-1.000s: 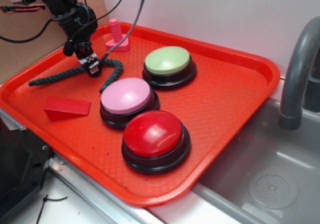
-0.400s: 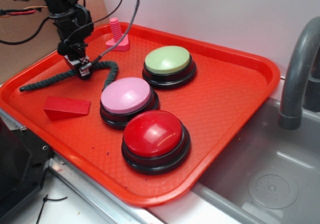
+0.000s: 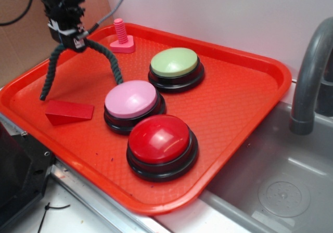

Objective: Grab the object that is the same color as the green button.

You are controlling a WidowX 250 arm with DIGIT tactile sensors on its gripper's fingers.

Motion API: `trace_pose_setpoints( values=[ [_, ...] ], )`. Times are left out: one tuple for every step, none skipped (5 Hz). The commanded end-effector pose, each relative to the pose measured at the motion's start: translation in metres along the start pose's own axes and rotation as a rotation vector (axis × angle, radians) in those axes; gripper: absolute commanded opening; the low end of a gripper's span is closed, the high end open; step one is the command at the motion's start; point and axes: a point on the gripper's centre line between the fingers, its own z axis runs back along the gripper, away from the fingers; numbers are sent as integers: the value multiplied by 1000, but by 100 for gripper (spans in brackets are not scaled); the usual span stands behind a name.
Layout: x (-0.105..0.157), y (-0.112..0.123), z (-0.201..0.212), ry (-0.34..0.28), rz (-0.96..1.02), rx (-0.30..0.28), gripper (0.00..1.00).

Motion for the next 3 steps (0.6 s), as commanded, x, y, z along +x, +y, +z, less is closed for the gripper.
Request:
trace_pose_setpoints(
  values=[
    [-8,-17,79,-169,15,-2,0],
    [-16,-22,91,-225,-15,-27,0],
    [-5,-23,79,-193,-23,-33,0]
  ],
)
